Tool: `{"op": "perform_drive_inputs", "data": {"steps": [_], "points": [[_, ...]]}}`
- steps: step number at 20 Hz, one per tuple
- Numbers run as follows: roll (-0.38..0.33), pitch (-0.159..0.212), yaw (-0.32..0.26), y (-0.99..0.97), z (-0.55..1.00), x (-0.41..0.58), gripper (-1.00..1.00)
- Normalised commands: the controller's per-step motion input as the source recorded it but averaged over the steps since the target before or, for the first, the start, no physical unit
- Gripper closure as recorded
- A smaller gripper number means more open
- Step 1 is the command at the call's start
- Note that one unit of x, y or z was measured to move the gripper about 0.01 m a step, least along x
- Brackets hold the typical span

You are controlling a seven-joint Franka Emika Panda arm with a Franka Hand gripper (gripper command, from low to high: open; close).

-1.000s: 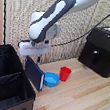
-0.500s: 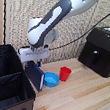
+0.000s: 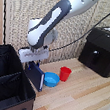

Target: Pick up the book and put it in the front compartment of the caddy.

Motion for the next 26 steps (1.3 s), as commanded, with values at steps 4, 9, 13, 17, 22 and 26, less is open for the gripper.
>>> {"op": "perform_drive_inputs", "data": {"steps": [4,9,13,17,22,26], "points": [[0.0,-0.106,-0.048,0.0,0.0,0.0,1.0],[-0.015,0.041,-0.211,-0.06,0.47,-0.146,1.0],[0.009,0.022,-0.239,-0.1,0.91,-0.299,1.0],[0.01,0.019,-0.228,-0.08,0.91,-0.337,1.0],[0.023,0.022,-0.239,-0.11,0.87,-0.367,1.0],[0.036,0.013,-0.245,-0.09,0.85,-0.369,1.0]]}}
